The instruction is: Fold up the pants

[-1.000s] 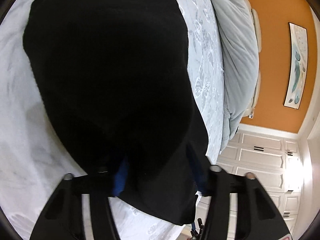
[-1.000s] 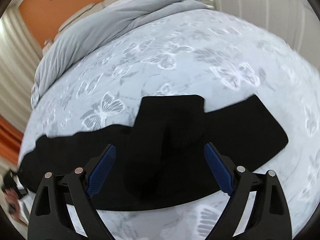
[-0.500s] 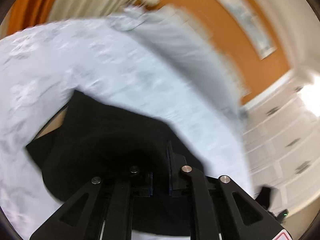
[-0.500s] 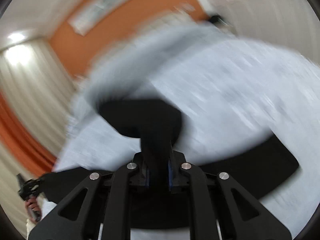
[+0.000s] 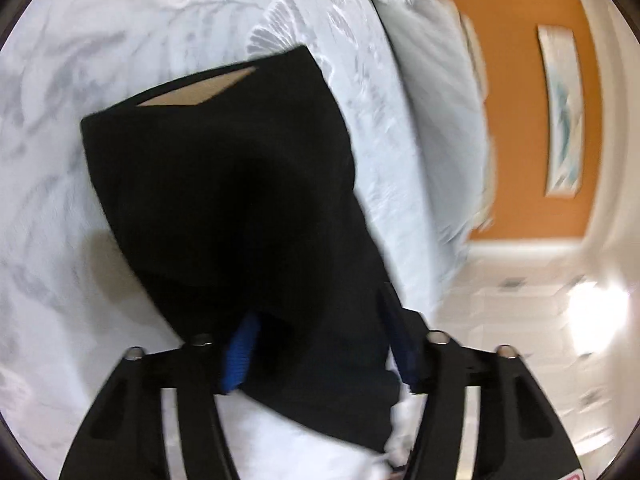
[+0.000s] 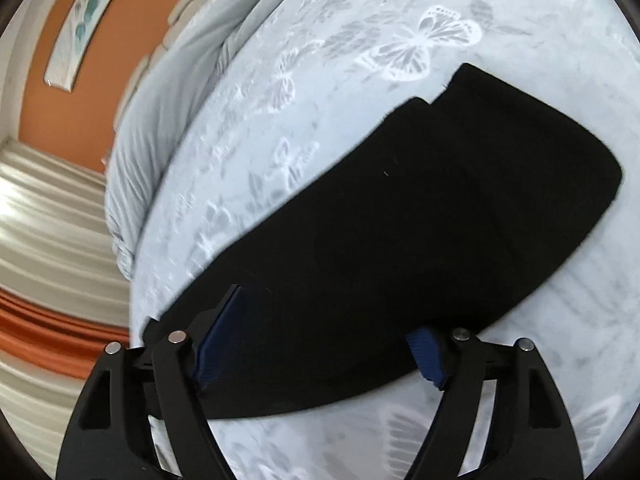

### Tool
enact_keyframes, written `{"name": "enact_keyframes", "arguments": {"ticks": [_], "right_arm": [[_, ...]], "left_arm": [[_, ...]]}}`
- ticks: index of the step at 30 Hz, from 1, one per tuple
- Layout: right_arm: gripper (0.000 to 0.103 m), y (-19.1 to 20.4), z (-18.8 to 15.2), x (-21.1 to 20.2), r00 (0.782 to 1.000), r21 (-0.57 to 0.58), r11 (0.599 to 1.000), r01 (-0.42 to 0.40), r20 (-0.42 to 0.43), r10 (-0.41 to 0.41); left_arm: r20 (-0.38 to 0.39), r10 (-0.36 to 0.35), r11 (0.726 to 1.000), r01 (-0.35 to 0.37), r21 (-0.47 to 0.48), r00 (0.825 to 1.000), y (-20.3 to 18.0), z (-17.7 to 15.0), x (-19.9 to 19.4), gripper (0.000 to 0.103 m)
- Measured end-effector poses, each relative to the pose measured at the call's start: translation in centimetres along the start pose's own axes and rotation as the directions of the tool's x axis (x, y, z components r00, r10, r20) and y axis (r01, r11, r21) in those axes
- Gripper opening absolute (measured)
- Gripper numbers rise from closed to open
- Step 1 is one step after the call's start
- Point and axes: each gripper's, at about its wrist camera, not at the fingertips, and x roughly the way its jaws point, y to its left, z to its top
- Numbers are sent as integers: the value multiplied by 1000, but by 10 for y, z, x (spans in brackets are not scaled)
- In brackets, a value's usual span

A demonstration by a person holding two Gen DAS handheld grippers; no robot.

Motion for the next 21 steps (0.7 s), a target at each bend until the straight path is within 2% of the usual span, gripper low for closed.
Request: {"name": "enact_keyframes", "arguments": {"ticks": [2,3,4,5,6,7,8,9,10,11,12,13,14,15,16,17,18,19,20,21], "right_arm": [[77,-4,3,3,998,67,996,-56,15,55],[74,-8,5,6,997,87,994,-72,21,70],[58,-9,7,9,996,90,992,-84,33,81],[29,-7,10,12,997,59,996,-67,42,64],[12,-2,10,14,998,27,999,-37,47,35],[4,3,12,14,998,-8,1000,-8,61,8],[4,11,15,8,995,-24,999,-31,91,33],[4,17,16,0,991,-34,998,-58,118,62],[4,29,19,-14,982,-69,993,-93,158,103],[4,42,20,-29,970,-124,985,-122,196,145],[4,48,21,-37,965,-155,980,-121,212,153],[4,56,21,-48,963,-203,976,-73,240,122],[4,54,22,-49,967,-213,977,-9,247,63],[4,47,22,-46,972,-199,979,43,235,5],[4,31,23,-37,980,-155,984,83,193,-52],[4,19,24,-29,986,-111,989,98,149,-81],[4,0,21,-17,991,-43,992,118,73,-115],[4,-8,19,-12,990,-27,991,134,47,-133],[4,-11,17,-8,986,-38,985,166,26,-165],[4,-13,13,-9,984,-55,982,178,26,-177]], "left_arm": [[19,-61,996,62,-62,998,7,3,-5,63],[21,-74,994,76,-78,997,10,6,-4,63],[21,-75,994,76,-82,997,13,9,-3,63],[27,-78,994,80,-75,997,13,12,-2,59],[39,-75,995,77,-66,996,11,12,-1,51],[78,-62,997,65,-32,995,7,9,-10,15],[100,-68,998,67,11,993,1,6,-16,3],[135,-84,994,74,82,987,-21,8,-10,2],[176,-99,979,64,195,979,-49,3,-17,2],[198,-122,951,57,303,973,-75,-2,-17,3],[215,-130,916,35,399,968,-90,-16,-25,4],[247,-99,871,-36,490,964,-98,-27,-28,5],[271,-20,856,-124,503,962,-94,-29,-22,6],[236,111,876,-207,435,966,-70,-22,-10,6],[187,173,904,-231,359,967,-50,-15,-3,6],[112,250,936,-269,226,962,-13,-9,3,6],[74,252,951,-261,166,965,4,-8,3,6],[34,206,974,-208,91,978,21,-8,0,6],[21,168,984,-169,54,986,25,-8,-5,6],[24,164,984,-165,61,986,24,-11,-11,7]]}}
